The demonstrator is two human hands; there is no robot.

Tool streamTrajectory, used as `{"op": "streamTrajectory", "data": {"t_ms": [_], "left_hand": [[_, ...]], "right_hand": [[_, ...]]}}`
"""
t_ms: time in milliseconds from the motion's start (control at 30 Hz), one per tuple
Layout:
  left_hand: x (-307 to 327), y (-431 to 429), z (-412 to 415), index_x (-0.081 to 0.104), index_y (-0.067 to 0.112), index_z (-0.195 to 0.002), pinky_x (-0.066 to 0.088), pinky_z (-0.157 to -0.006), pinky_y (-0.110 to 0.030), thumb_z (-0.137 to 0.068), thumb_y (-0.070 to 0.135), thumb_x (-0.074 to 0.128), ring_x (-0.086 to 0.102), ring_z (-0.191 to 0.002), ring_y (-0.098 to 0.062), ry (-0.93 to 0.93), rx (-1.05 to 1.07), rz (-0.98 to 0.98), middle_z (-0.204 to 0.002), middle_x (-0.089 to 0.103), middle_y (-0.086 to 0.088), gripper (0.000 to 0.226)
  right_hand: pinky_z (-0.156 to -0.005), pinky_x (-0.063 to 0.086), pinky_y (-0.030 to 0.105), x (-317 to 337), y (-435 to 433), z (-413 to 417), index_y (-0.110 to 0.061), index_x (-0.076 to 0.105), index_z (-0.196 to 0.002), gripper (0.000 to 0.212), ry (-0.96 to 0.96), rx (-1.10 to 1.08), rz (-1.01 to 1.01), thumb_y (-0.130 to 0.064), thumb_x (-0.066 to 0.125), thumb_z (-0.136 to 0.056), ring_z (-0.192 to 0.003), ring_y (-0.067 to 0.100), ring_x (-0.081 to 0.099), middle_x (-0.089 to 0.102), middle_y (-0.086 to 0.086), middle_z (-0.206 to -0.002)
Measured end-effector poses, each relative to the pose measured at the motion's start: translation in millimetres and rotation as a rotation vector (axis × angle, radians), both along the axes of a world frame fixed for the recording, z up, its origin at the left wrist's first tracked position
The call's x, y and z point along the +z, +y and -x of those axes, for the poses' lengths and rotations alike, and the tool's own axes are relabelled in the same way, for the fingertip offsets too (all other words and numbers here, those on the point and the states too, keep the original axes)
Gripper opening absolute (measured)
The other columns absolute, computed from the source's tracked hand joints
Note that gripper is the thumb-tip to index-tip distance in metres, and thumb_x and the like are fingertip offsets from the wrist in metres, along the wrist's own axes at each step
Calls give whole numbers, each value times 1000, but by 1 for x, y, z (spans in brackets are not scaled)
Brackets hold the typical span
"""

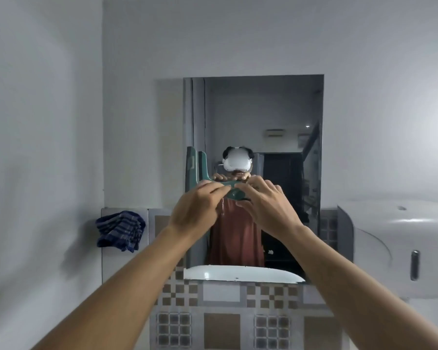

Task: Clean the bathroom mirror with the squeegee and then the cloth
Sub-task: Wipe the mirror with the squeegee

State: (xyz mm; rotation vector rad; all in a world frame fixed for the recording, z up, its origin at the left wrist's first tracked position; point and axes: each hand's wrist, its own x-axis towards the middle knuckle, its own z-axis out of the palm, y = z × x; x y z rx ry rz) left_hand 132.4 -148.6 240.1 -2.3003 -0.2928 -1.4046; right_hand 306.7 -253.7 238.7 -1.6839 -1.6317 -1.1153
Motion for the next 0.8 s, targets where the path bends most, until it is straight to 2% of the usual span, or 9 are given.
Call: {"op": "streamTrajectory", "data": {"t_ms": [100, 200, 267, 333, 400, 500, 633, 700, 800], "left_hand": [[-22, 1, -5, 70, 4, -108, 53, -85, -30, -87, 11, 64, 60, -94, -21, -151, -68, -99, -102, 68, -8, 23], [-53, 18, -11, 63, 12, -100, 55, -81, -28, -94, 21, 52, 59, -91, -17, -138, -103, -19, -99, 65, -6, 15], [-68, 37, -16, 60, 16, -100, 57, -80, -28, -90, 20, 57, 60, -92, -15, -80, -63, 80, -102, 63, -3, 11], [-71, 53, -22, 59, 18, -111, 58, -82, -26, -89, 24, 62, 61, -101, -15, -30, 17, 204, -115, 59, 0, 23], [-68, 62, -27, 56, 20, -130, 57, -91, -28, -90, 28, 64, 58, -118, -19, -3, 95, 251, -134, 52, 0, 41], [-56, 70, -35, 32, 27, -155, 44, -111, -33, -96, 29, 59, 31, -147, -25, 62, 201, 221, -162, 24, -8, 65], [-44, 81, -46, 15, 30, -160, 20, -125, -41, -100, 23, 55, 3, -155, -32, 115, 230, 199, -169, 1, -13, 73], [-41, 87, -50, 12, 31, -160, 18, -126, -44, -100, 20, 55, -3, -155, -32, 132, 220, 203, -169, -3, -12, 75], [-42, 93, -52, 13, 32, -160, 16, -126, -43, -99, 20, 57, -1, -155, -33, 115, 206, 188, -169, -1, -12, 76]], "right_hand": [[-86, 47, 45, 26, 10, -4, -25, 54, -139, 45, -33, -5, -42, -38, 62, -96, -106, 28, 58, 61, 1, -122], [-88, 45, 46, 53, 22, -6, -30, 55, -141, 45, -3, 21, -84, -32, 63, -97, -105, 29, 56, 62, 2, -119], [-89, 46, 48, 71, 32, -7, -34, 55, -142, 44, 29, 20, -124, -32, 61, -98, -104, 31, 57, 61, 5, -116], [-89, 47, 49, 88, 43, -7, -36, 55, -142, 43, 66, 23, -140, -34, 60, -99, -103, 33, 58, 60, 7, -113], [-91, 45, 50, 102, 54, -6, -37, 56, -141, 42, 68, 13, -135, -35, 59, -99, -105, 33, 57, 58, 6, -112], [-95, 39, 48, 120, 69, -5, -39, 54, -141, 41, 31, -10, -123, -34, 56, -101, -109, 31, 53, 57, 4, -116], [-96, 35, 47, 142, 80, -7, -48, 48, -143, 43, -5, -78, -102, -33, 50, -103, -112, 30, 50, 53, 3, -119], [-96, 34, 48, 152, 84, -10, -51, 46, -143, 44, -17, -106, -94, -34, 49, -103, -111, 30, 49, 51, 3, -118], [-95, 35, 48, 163, 89, -12, -52, 45, -143, 43, -64, -132, -100, -37, 48, -103, -108, 30, 50, 51, 4, -118]]}}
